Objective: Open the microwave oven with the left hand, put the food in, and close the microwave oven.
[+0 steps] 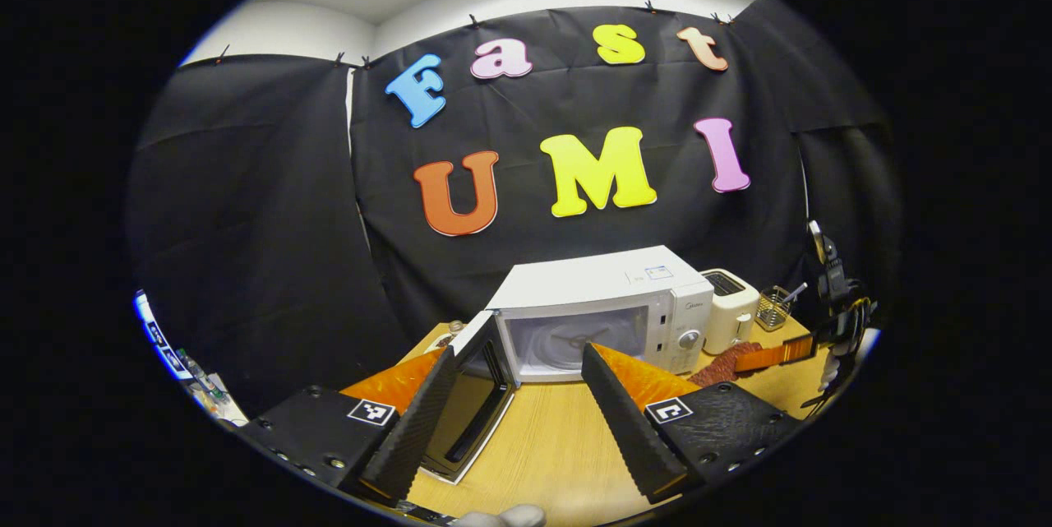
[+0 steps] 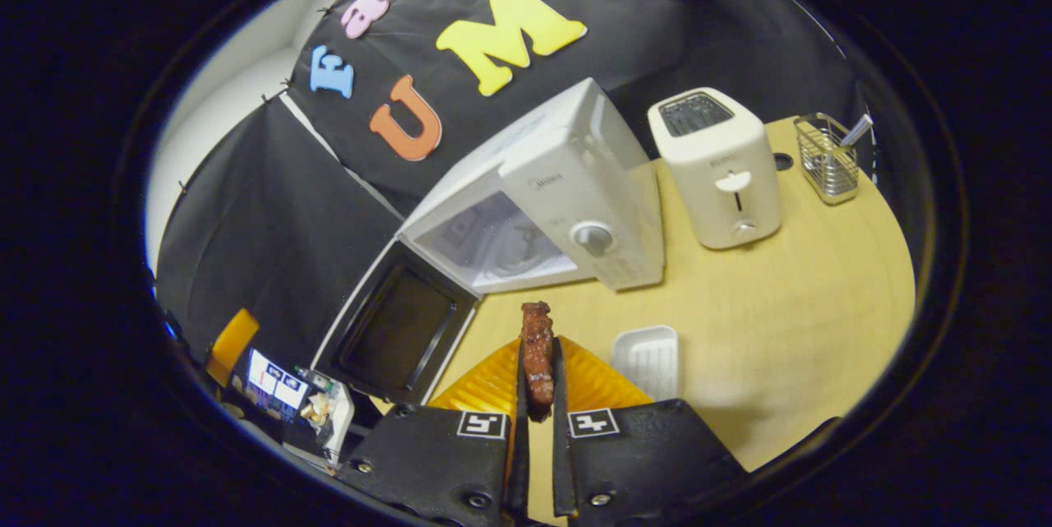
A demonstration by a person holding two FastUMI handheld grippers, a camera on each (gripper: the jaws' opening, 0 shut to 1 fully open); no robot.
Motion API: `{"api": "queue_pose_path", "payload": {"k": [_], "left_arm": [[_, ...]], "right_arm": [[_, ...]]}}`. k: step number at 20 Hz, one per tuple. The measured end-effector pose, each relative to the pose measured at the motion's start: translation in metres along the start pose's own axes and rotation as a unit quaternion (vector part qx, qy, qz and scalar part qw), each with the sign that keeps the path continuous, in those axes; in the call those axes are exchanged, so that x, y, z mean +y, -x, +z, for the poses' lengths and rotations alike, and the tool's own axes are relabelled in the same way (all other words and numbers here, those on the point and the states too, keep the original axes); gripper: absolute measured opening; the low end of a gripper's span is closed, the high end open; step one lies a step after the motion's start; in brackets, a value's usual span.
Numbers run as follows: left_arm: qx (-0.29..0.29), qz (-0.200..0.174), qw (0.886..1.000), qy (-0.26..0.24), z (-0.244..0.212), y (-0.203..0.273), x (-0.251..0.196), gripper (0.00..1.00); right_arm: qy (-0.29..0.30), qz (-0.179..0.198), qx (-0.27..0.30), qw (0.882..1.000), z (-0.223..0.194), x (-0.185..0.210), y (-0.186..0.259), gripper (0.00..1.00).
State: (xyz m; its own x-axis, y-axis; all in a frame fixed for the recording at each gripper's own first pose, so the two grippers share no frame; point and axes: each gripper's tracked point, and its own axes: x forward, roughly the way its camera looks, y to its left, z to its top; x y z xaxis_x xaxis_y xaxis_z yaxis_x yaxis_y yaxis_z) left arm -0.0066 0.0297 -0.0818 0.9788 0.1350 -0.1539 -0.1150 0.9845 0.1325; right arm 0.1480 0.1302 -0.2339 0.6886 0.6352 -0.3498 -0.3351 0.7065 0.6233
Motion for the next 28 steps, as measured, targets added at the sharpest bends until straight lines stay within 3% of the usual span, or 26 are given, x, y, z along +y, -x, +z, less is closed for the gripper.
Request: {"api": "queue_pose_path", "payload": {"k": [4,10,14,16,20,22,24,28], "left_arm": [[-0.007,-0.047,0.999,-0.023,-0.010,-0.012,0.008,0.95],[-0.003,-0.100,0.995,-0.017,-0.019,-0.015,0.025,0.95],[0.009,-0.106,0.994,-0.011,-0.038,-0.017,0.049,0.95],[0.023,-0.108,0.994,0.001,-0.050,-0.014,0.059,0.95],[0.036,-0.094,0.995,-0.016,-0.063,-0.009,0.086,0.95],[0.039,-0.090,0.995,-0.009,-0.065,-0.010,0.095,0.95],[0.043,-0.087,0.995,0.008,-0.069,-0.009,0.100,0.95],[0.052,-0.093,0.994,0.014,-0.077,-0.014,0.099,0.95]], "right_arm": [[-0.058,-0.003,-0.090,0.994,0.023,0.046,-0.063,0.14],[-0.173,-0.029,-0.209,0.962,0.027,0.075,-0.166,0.14],[-0.254,-0.042,-0.265,0.929,0.018,0.085,-0.237,0.14],[-0.286,-0.039,-0.270,0.919,0.009,0.092,-0.271,0.14],[-0.298,-0.086,-0.310,0.899,0.015,0.066,-0.306,0.14],[-0.293,-0.108,-0.315,0.896,0.016,0.051,-0.322,0.14],[-0.283,-0.126,-0.301,0.902,0.012,0.042,-0.338,0.14],[-0.241,-0.134,-0.315,0.908,0.014,0.038,-0.346,0.14]]}}
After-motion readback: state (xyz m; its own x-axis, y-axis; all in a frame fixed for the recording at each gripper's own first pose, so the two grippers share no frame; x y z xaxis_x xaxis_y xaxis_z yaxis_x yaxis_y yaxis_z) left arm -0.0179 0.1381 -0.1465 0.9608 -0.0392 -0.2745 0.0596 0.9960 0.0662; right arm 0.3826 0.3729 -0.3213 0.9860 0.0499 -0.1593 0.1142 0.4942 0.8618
